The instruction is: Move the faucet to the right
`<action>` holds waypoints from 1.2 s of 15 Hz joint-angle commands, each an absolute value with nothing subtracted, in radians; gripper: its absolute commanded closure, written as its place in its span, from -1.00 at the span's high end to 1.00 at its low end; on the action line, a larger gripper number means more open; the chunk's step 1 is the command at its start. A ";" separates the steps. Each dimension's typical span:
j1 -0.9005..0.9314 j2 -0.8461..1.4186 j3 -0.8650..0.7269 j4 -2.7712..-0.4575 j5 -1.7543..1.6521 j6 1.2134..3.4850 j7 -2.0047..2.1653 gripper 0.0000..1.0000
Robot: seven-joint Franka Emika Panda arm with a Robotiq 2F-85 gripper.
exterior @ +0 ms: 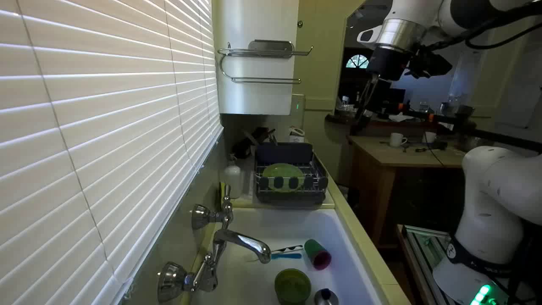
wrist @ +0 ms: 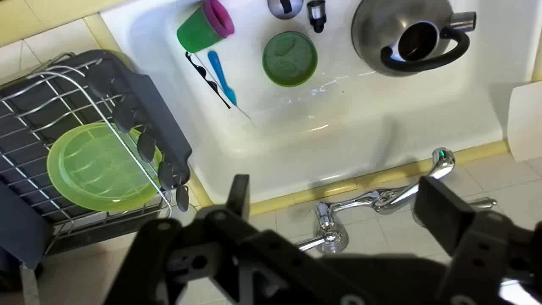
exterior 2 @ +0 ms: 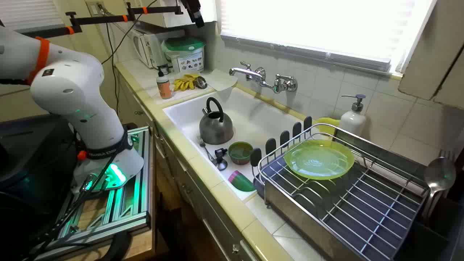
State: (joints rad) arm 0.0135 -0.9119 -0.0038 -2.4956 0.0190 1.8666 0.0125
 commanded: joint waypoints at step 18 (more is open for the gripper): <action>0.152 -0.454 0.073 -2.297 0.236 2.165 0.010 0.01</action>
State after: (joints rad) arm 0.1098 -0.5979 0.0648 -2.3866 0.1821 2.1479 0.0188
